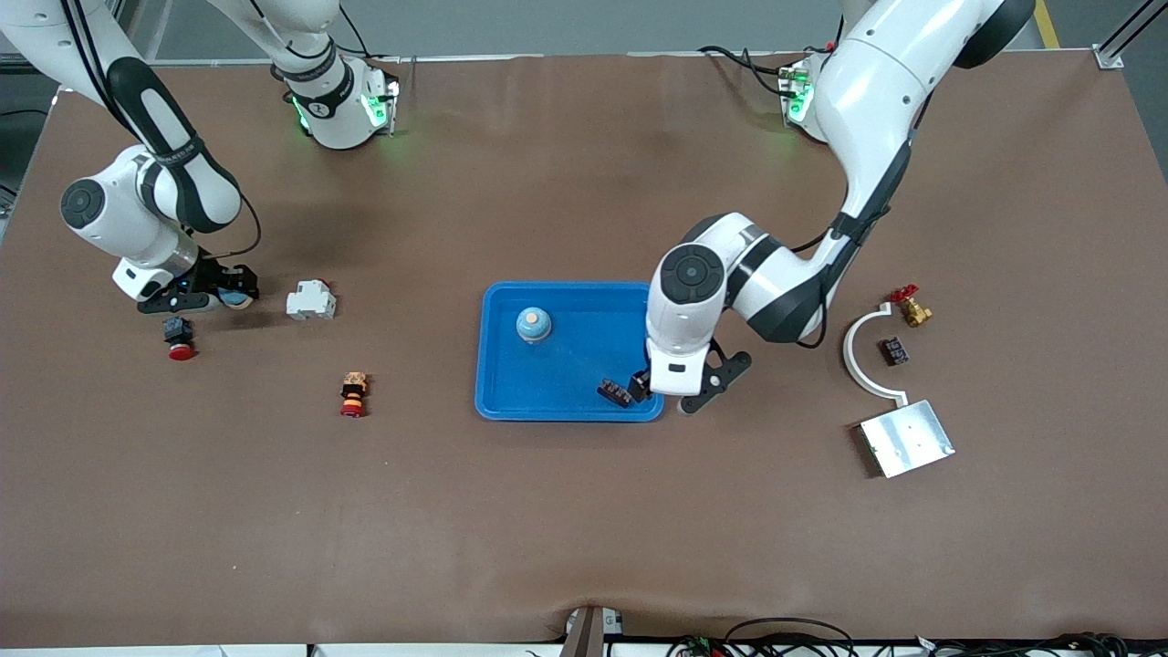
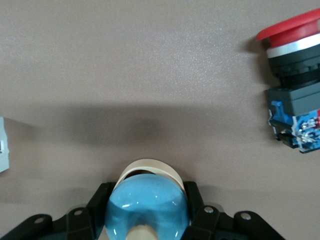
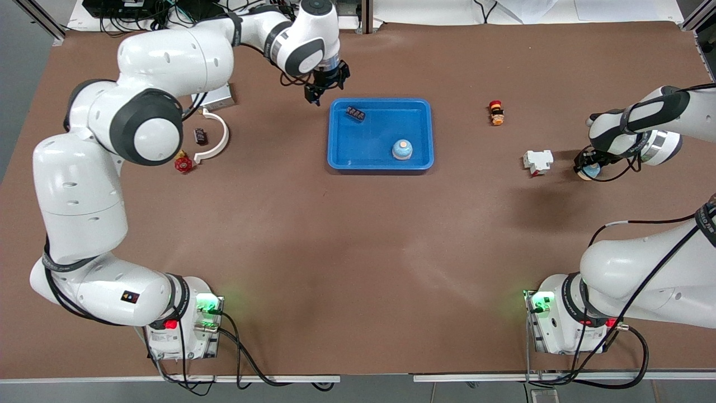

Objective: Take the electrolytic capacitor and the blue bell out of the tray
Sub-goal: 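Reach the left gripper back into the tray and grasp the second capacitor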

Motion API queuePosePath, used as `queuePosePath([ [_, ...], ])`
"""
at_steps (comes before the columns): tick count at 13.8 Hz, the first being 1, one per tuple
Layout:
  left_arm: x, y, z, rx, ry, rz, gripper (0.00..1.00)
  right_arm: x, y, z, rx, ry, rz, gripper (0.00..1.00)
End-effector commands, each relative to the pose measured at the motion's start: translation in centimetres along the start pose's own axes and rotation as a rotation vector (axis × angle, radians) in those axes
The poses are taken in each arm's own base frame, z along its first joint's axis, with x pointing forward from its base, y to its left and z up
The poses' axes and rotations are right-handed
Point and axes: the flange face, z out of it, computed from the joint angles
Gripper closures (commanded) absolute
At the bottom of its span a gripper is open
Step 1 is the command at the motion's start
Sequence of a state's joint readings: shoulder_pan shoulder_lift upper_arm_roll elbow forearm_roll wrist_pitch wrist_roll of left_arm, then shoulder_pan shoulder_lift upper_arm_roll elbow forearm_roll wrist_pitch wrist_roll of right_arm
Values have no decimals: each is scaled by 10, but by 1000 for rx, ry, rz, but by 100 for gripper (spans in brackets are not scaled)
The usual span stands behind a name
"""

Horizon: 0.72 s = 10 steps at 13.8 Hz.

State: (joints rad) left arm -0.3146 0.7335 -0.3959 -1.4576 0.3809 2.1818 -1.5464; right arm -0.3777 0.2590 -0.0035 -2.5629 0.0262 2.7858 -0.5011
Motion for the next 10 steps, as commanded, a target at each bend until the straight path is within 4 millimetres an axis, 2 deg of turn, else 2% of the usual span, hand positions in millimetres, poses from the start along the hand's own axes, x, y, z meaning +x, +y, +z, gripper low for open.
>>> queuePosePath([
  [1,-12,25,13,-44,-16,-67,0,3,-8,5,9,16,14,0],
  [3,-28,34,20,-75,-23,-74,0,8,-10,-2,6,24,1,0],
  [4,-32,38,23,-90,-16,-84,0,12,-14,-9,1,35,-10,0],
  [5,-45,44,26,-101,-6,-82,0,17,-22,-19,-2,42,-29,0],
  [8,-64,53,49,-128,8,-124,0,39,-34,-65,37,-15,-35,0],
  [9,-69,52,58,-116,10,-118,0,49,-47,-83,41,-25,-11,0],
  [10,-71,50,68,-105,10,-116,13,58,-68,-101,34,-8,18,0],
])
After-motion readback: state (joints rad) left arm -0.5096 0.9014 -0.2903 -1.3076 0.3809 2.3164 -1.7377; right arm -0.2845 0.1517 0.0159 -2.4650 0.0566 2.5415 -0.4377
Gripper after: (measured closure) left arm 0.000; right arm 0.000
